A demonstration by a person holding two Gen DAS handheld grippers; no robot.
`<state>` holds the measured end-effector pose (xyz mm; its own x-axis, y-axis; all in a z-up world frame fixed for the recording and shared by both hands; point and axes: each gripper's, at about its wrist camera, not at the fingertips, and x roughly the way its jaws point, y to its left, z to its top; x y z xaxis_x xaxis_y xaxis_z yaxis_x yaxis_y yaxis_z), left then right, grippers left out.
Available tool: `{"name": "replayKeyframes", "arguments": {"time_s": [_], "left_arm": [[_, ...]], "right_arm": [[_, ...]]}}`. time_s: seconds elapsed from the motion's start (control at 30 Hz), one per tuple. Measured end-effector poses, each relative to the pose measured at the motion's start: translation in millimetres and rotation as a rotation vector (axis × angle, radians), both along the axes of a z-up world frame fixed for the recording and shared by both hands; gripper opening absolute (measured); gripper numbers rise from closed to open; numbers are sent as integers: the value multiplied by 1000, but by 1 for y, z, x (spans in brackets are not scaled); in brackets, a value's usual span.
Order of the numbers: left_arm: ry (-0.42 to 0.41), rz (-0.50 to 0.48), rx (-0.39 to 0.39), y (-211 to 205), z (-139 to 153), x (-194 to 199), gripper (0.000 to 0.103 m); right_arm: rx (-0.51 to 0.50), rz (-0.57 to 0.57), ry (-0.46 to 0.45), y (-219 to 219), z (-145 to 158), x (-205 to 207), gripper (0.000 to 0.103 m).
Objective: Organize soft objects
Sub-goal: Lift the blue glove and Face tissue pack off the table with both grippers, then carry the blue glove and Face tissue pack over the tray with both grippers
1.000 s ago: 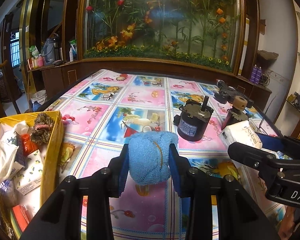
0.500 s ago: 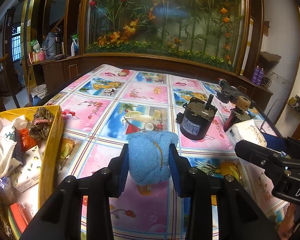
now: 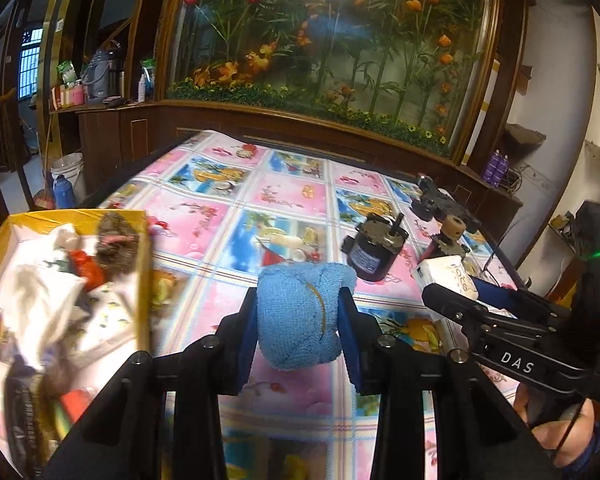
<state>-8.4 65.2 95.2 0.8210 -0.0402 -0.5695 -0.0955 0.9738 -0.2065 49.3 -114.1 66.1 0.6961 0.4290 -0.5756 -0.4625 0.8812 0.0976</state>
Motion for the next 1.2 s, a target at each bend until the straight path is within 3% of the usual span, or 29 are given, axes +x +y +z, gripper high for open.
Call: {"name": "replayKeyframes", "arguments": {"time_s": [0.3,0.57,0.87,1.2], "left_arm": [[-22,140,-24,93,24,-54,36],[42,347,22,177,1,-93,36],[109,355,71,188,-26,-93,36],[108,346,129,175,-32,-92,36]], "right_arm": [[69,179,18,80,13,-37,68],[42,349,36,183,9,-65,68],[-65,380,102,265,-14,-47,68],[-140,361,159,293,-27,-25,68]]}}
